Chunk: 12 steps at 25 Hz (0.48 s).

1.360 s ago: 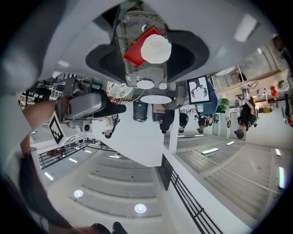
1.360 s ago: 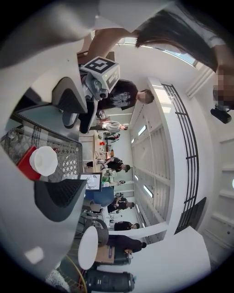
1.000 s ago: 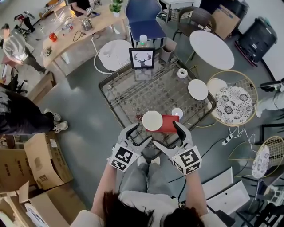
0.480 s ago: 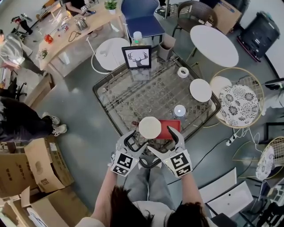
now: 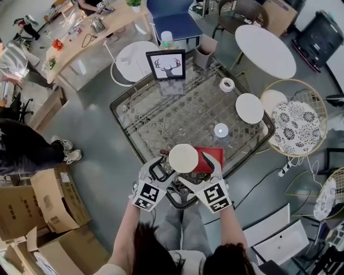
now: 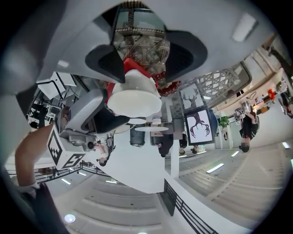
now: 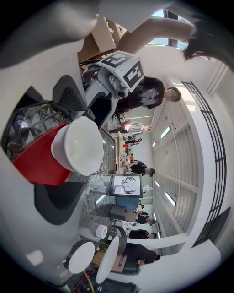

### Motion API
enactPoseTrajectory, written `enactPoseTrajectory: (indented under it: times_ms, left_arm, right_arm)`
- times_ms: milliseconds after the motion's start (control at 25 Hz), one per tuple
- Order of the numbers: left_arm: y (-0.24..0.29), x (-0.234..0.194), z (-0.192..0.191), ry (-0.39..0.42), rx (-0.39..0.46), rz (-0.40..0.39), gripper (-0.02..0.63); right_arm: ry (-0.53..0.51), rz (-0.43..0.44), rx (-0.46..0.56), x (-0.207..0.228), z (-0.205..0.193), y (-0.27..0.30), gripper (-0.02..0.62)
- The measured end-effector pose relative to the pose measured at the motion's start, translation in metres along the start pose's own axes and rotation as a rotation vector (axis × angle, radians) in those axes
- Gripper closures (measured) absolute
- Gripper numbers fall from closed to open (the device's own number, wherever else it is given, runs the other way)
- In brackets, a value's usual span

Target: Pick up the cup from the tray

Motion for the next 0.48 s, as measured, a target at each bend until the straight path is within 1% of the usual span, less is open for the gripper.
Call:
enactPoseTrajectory:
  times_ms: [120,240,360,480]
  left_arm:
    - [0.004,-0.001,-0.004,0.003,0.008,-0.008,0.330]
    - [0.008,0.001,-0.010,0.001,-0.035,-0.035,0.331]
    - [0.014,0.001,-0.007,0.062,-0.027,-0.082,0.331]
    - [0.018,0.003,-0.002,0.105,-0.028,-0.132,0.333]
  right_arm:
    - [-0.025,-0.008,-0.021,0.002,-0.002,0.010,0.104]
    - [-0.045,0.019,-0.034,0.002,-0.005,0.018,0.120]
    - [-0.038,0.056,-0.021,0.003,-0.006,0.023,0.107]
    - [-0.039,0.061,-0.006,0.005,-0.005,0.025,0.110]
Point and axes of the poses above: the fingertips, and each gripper's own axes: y forward along the fingers, x to its right, z out of its top, the point moved 4 cm from there along -y, backward along the fingers, and after that the axes turned 4 degrees about -x, right-handed, at the moved point
